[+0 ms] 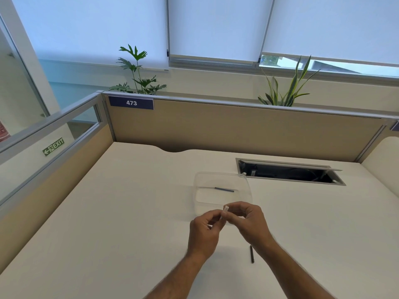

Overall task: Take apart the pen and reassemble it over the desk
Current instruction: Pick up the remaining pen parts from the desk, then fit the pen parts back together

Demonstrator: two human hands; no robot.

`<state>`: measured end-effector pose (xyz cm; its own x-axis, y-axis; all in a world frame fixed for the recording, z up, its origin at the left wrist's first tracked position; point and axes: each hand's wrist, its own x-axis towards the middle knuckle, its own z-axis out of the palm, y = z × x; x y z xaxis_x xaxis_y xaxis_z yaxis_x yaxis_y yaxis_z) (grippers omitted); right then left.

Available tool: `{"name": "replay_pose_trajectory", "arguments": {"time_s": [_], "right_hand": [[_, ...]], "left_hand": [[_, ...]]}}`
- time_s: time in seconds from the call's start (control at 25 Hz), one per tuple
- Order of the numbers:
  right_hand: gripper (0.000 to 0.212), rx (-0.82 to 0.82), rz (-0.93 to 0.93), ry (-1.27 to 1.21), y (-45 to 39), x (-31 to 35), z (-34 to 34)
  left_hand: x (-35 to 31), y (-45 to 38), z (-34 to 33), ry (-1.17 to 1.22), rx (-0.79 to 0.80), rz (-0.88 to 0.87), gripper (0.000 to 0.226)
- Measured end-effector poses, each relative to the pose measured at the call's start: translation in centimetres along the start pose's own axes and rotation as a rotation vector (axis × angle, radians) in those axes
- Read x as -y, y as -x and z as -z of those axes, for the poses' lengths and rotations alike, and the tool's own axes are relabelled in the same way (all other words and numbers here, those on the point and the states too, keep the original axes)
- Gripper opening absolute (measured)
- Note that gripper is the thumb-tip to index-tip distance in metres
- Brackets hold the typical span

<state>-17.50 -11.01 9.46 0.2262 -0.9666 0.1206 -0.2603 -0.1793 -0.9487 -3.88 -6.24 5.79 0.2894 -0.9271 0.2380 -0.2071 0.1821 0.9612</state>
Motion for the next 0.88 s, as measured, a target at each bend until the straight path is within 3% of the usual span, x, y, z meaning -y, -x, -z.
{"name": "replay_pose_trajectory", "arguments": {"time_s": [0.16,0.28,0.44,0.56,0.68,0.88], "right_hand": [[0.023,0.009,-0.032,-0.035,0.2,-0.2,0.3],[0.019,-0.073,-0.131,-0.1,0.2,-1.1,1.4],[0.013,-0.145,-0.274,0.199,0.4,-3.3,3.3],[0.028,0.0,-0.476,0.569,0.8,-4.8,4.6],[0.036,0.133,-0.633,0.639,1.8,-6.1,4.9],[0.025,0.188,-0.652,0.676,2.7,-7.1,4.4]], "left_hand": [[0.2,0.0,0.0,0.012,-0.014,0.025,0.012],[0.4,0.0,0.1,0.033,-0.037,0.07,0.018],[0.6,0.0,0.1,0.054,-0.046,0.119,0.026],[0.7,0.1,0.0,0.051,-0.041,0.127,0.032],[0.8,0.1,0.0,0.045,-0.025,0.131,0.037],[0.9,0.1,0.0,0.041,-0.009,0.143,0.037]]}}
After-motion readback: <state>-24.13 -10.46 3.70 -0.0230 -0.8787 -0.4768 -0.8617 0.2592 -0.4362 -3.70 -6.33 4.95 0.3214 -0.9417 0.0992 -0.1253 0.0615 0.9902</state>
